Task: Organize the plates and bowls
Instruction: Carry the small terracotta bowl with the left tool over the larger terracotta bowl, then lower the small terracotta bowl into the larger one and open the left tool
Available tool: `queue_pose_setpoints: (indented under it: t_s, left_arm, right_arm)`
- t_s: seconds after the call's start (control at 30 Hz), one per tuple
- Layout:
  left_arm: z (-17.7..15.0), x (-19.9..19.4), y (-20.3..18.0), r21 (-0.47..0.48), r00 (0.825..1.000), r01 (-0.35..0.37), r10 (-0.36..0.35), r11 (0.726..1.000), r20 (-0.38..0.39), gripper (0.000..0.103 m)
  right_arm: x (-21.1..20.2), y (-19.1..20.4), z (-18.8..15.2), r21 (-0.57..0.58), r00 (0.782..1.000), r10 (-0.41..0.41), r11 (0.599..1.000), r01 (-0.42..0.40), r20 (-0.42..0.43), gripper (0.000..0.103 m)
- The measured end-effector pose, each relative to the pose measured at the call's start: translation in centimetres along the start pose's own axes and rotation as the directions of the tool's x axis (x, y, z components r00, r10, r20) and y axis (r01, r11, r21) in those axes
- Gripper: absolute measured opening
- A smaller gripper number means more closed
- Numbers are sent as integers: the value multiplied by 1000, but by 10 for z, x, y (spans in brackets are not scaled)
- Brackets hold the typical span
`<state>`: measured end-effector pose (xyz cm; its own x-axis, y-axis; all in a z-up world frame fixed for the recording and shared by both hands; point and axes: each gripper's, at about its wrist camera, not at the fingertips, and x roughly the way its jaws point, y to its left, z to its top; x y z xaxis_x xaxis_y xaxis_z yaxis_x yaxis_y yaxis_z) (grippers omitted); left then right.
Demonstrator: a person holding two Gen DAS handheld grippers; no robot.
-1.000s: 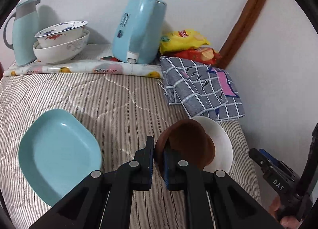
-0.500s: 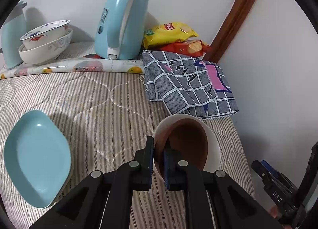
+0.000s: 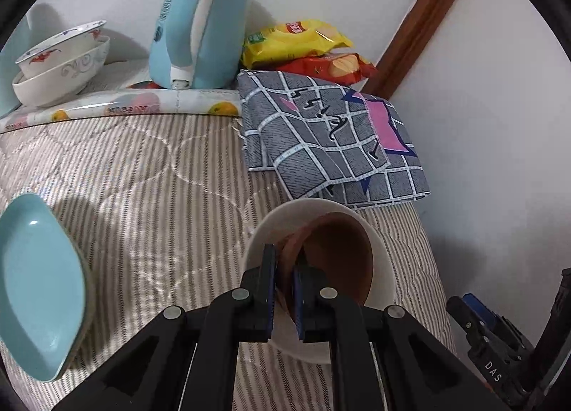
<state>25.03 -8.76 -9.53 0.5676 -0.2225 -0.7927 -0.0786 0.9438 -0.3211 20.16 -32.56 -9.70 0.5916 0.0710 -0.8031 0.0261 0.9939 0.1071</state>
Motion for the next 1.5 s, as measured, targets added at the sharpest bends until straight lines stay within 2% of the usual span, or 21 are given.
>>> queue_pose_setpoints:
  t_s: [0.47, 1.17, 1.27, 1.33, 1.5]
  left_arm:
    - [-3, 25, 0, -10, 999, 8, -8, 1000, -45, 9]
    - [-1, 23, 2, 4, 998, 27, -26, 1000, -63, 14]
    - [-1, 16, 0, 30, 998, 39, -37, 999, -54, 20]
    - [0, 10, -1, 40, 999, 29, -27, 999, -39, 29]
    - [3, -7, 0, 55, 1000, 5, -5, 998, 7, 29]
  right_arm:
    - [7, 8, 0, -14, 1000, 14, 1000, -14, -16, 41]
    - [11, 13, -1, -18, 1000, 5, 1000, -5, -28, 41]
    - [11, 16, -2, -22, 1000, 10, 1000, -10, -27, 41]
    - [9, 20, -1, -27, 1000, 14, 1000, -15, -24, 41]
    - [4, 32, 4, -45, 999, 34, 998, -35, -11, 41]
